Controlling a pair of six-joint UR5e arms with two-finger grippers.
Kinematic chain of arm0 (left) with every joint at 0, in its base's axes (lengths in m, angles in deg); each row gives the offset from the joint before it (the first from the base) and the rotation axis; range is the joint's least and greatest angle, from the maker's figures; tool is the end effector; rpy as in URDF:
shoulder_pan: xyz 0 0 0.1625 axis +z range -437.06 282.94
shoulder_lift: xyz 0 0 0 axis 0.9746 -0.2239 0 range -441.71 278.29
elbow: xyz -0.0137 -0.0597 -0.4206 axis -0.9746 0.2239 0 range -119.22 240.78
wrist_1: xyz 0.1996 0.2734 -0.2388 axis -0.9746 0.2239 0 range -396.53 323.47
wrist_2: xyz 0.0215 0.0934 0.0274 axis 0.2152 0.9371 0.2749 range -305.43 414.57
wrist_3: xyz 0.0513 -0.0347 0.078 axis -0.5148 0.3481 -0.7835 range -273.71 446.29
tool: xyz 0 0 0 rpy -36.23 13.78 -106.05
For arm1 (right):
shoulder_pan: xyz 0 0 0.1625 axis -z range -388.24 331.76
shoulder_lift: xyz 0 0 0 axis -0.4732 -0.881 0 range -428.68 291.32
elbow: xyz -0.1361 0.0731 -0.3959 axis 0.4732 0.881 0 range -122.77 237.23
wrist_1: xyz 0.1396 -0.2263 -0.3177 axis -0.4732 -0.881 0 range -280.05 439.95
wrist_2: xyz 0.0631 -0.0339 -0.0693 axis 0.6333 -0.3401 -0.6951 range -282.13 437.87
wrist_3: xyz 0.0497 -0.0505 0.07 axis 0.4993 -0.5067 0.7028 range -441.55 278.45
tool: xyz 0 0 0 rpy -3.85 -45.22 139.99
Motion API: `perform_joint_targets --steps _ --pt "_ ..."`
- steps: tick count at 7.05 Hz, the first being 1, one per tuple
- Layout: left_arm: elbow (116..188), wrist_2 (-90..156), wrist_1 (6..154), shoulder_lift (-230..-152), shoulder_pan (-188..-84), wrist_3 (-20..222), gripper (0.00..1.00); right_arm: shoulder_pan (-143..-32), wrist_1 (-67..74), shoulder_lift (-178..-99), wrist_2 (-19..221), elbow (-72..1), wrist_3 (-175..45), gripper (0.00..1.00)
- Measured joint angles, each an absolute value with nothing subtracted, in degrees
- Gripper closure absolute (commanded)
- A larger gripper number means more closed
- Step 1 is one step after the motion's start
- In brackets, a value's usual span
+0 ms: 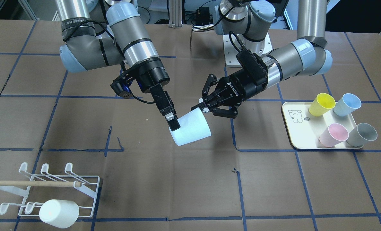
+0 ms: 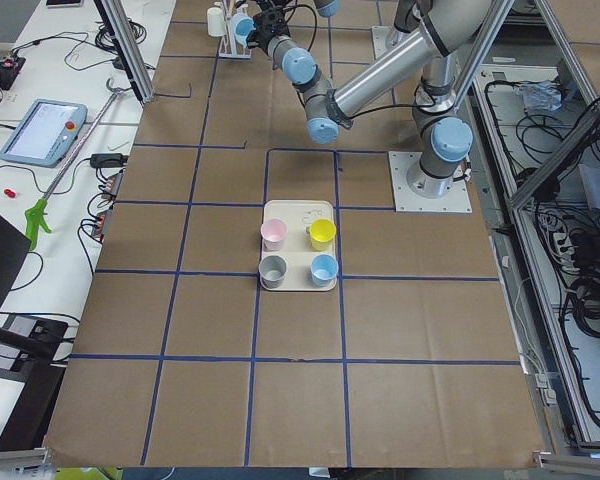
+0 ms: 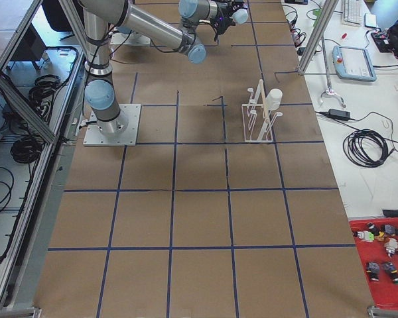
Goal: Transfer IKEA cup to right arm and place on rack
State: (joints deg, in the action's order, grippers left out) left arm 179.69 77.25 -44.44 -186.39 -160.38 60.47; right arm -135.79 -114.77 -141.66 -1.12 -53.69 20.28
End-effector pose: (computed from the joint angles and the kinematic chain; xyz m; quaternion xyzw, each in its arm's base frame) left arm -0.1677 -0.5041 0.3618 -0.3725 -0.6882 0.5027 0.3672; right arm 0.3150 -0.4907 0.3807 0.5185 0.6517 -0.2073 0.5134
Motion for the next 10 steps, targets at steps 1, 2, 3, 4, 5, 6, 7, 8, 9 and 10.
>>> perform_joint_targets --steps 1,2,3,4,5,6,7,8,9,10 --pt "179.69 77.25 -44.44 -186.39 -160.38 60.49 0.98 -136.26 -114.63 -141.11 -1.14 -53.32 20.27 0.00" --pt "179.69 77.25 -44.44 -186.39 -160.38 60.47 0.98 -136.65 -114.56 -140.73 -1.16 -53.16 20.27 0.00" --pt "179.69 77.25 -44.44 -186.39 -160.38 60.46 0.97 -136.85 -114.51 -140.57 -1.20 -53.11 20.23 0.00" --pt "179.70 77.27 -44.44 -186.39 -160.38 60.45 0.97 -136.89 -114.48 -140.52 -1.22 -53.09 20.20 0.00" --pt "179.69 77.31 -44.44 -186.39 -160.38 60.45 0.97 -136.89 -114.47 -140.55 -1.23 -53.05 20.21 0.00" --pt "179.69 77.33 -44.44 -186.39 -160.38 60.45 0.97 -136.89 -114.33 -140.58 -1.23 -52.85 20.22 0.00" --pt "179.69 77.33 -44.44 -186.39 -160.38 60.45 0.97 -136.88 -113.84 -140.57 -1.22 -52.47 20.22 0.00" --pt "179.69 77.34 -44.44 -186.39 -160.38 60.45 0.97 -136.87 -113.26 -140.53 -1.18 -52.19 20.23 0.01" --pt "179.69 77.34 -44.44 -186.39 -160.39 60.45 0.97 -136.87 -112.99 -140.50 -1.18 -52.08 20.25 0.05" --pt "179.69 77.34 -44.44 -186.39 -160.38 60.45 0.97 -136.87 -112.87 -140.49 -1.21 -52.05 20.28 0.12"
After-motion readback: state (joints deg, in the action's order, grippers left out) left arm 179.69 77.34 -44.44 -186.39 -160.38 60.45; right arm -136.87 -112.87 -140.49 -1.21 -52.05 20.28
